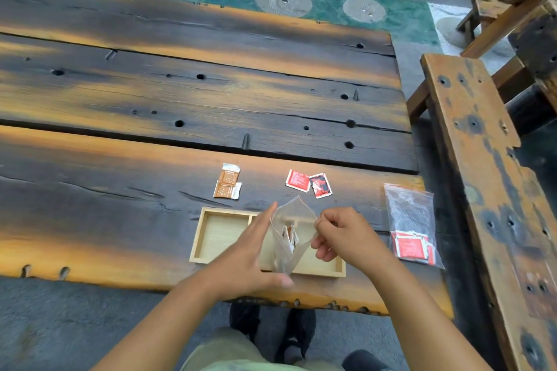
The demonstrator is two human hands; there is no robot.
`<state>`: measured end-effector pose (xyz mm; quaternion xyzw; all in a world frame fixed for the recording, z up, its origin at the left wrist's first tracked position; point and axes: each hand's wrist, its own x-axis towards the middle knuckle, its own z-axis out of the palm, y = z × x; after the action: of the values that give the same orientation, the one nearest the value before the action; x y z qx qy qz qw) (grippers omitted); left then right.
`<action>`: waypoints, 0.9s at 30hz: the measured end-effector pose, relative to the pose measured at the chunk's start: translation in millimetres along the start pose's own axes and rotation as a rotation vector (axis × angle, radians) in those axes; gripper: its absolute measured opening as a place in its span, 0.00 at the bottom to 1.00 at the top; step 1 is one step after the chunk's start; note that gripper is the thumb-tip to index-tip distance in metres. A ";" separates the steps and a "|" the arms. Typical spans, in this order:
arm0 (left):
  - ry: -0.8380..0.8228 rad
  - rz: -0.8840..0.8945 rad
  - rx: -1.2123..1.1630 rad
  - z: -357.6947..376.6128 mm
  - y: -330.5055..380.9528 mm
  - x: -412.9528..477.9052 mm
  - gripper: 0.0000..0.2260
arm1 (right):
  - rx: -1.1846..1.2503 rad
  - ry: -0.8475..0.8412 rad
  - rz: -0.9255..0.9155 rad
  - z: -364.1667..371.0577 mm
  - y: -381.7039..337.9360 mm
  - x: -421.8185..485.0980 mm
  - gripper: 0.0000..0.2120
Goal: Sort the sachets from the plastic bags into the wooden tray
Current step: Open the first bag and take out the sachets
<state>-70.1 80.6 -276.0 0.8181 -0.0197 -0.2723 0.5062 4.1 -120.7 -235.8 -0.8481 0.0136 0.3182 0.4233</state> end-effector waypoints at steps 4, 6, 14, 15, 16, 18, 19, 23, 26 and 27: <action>0.016 -0.013 -0.010 10.7 -3.4 16.7 0.59 | 0.007 -0.021 0.004 2.0 0.0 2.0 0.13; 0.027 -0.025 -0.157 10.5 -2.5 28.1 0.59 | 0.004 -0.019 0.004 0.9 2.2 2.3 0.12; -0.033 0.088 -0.245 6.1 6.8 57.2 0.56 | -0.044 -0.092 -0.001 -6.4 -2.0 5.2 0.11; -0.028 0.091 -0.250 8.8 8.7 59.5 0.55 | -0.032 -0.086 -0.005 -6.0 -1.4 5.8 0.10; -0.006 0.090 -0.261 12.0 10.6 60.7 0.53 | -0.018 -0.077 -0.010 -5.7 -0.7 6.1 0.10; 0.063 0.090 -0.302 18.7 12.0 62.1 0.49 | 0.020 -0.054 -0.014 -6.0 0.0 6.3 0.11; 0.108 0.090 -0.330 21.0 11.3 62.0 0.46 | 0.051 -0.042 -0.012 -6.7 0.8 6.0 0.11; 0.253 0.131 -0.464 16.0 20.9 55.2 0.35 | 0.380 -0.034 -0.014 -9.9 2.3 0.7 0.13; 0.317 0.208 -0.553 -0.3 54.2 41.7 0.34 | 0.740 0.028 -0.045 -9.9 6.3 -0.4 0.16; 0.329 0.234 -0.581 -6.7 65.5 37.3 0.33 | 0.791 0.080 -0.050 -8.5 9.4 1.7 0.16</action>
<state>-19.4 42.7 -234.7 0.6651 0.0466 -0.0712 0.7419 7.2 -132.5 -239.7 -0.6316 0.1311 0.2447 0.7239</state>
